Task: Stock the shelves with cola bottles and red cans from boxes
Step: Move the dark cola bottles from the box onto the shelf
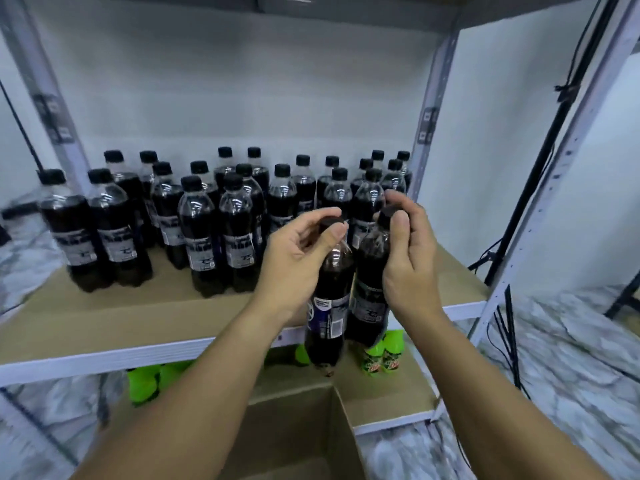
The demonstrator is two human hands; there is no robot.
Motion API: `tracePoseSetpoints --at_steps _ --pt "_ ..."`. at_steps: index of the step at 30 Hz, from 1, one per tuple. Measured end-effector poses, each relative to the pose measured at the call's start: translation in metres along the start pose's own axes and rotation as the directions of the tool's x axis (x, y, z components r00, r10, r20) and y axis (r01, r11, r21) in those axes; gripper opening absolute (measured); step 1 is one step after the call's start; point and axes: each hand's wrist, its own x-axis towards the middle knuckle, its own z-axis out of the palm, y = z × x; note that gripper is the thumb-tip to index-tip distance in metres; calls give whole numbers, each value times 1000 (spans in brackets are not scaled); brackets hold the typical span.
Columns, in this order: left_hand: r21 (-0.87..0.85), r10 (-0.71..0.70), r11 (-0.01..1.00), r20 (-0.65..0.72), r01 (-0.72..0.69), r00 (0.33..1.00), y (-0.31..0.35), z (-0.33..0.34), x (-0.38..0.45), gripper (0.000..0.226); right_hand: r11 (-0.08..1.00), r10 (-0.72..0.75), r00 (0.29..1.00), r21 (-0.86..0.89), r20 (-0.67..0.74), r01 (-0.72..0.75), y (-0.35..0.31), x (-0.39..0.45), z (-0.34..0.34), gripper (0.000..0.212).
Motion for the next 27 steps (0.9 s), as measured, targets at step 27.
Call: tracePoseSetpoints --at_steps 27 --pt "-60 50 997 -9 -50 999 -125 192 175 16 986 14 969 -157 -248 -54 161 165 -94 35"
